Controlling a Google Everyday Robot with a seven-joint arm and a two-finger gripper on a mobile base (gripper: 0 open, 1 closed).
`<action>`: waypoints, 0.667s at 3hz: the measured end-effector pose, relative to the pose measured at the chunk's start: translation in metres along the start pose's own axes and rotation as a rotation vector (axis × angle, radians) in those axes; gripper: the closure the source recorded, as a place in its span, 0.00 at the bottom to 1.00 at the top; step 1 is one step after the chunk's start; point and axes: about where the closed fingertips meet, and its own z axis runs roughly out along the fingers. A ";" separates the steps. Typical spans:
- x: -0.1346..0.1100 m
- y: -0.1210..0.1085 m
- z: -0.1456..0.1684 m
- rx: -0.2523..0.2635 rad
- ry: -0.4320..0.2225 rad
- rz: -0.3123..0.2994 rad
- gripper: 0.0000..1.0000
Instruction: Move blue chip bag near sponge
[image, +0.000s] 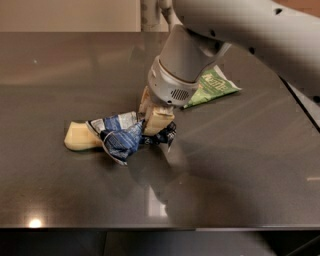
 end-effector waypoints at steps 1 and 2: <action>-0.001 0.001 0.000 0.002 0.001 -0.002 0.35; -0.002 0.001 -0.001 0.003 0.002 -0.004 0.13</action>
Offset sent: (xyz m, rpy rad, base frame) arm -0.0008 0.0004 0.0006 -0.0007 -0.0020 0.0006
